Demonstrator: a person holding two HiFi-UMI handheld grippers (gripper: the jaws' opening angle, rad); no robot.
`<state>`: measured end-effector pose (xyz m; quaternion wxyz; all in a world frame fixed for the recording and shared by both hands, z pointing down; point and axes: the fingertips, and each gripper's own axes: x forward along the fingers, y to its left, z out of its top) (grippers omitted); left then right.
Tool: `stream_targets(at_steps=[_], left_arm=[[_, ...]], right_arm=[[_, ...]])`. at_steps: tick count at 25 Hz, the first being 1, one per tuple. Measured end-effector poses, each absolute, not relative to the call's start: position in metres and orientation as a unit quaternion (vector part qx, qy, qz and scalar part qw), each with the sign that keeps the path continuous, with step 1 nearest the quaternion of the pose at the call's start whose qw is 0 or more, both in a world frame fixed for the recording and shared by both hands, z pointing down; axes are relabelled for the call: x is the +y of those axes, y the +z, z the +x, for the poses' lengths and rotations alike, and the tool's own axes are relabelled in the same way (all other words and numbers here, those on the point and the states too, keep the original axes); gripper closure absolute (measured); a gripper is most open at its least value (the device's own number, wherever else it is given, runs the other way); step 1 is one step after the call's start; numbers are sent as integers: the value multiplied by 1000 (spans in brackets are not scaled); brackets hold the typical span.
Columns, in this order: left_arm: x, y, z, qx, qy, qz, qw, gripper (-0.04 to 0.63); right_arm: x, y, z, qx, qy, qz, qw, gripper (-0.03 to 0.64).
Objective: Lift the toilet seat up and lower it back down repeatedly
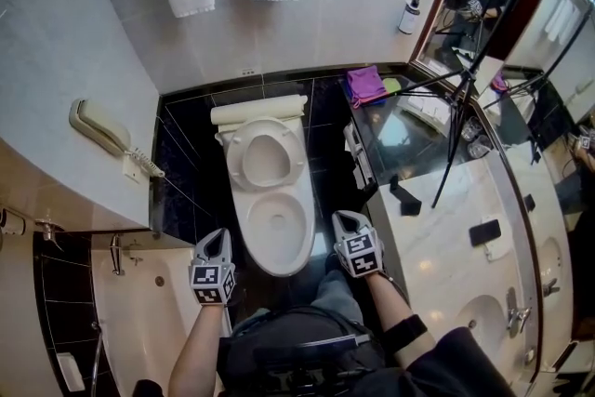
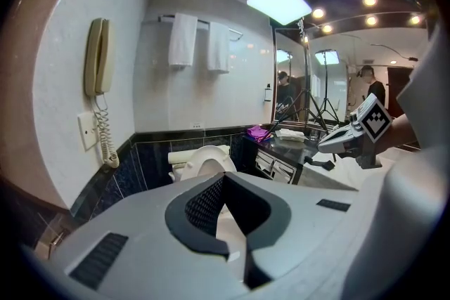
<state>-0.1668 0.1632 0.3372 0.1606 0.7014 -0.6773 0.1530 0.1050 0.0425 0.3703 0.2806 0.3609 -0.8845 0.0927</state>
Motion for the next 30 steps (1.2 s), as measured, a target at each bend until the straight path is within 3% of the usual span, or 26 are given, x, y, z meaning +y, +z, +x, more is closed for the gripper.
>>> stream_targets(at_steps=[3,12,21,30], left_arm=[[154,341,-167,-678,155,700,163,595],[114,357,-169,-685,164,690,166,595],[57,384,-164,-697,176,674,171,595],[2,437,-160,-697,189,667,184,595]], right_arm=[[27,365,98,-883,60,355,302,597],[-63,365,60,-882,-37,316,348,474],[-160,400,-7,-882,-112,248,384,399],[-243,470,-74,-880,-141,209,402,397]])
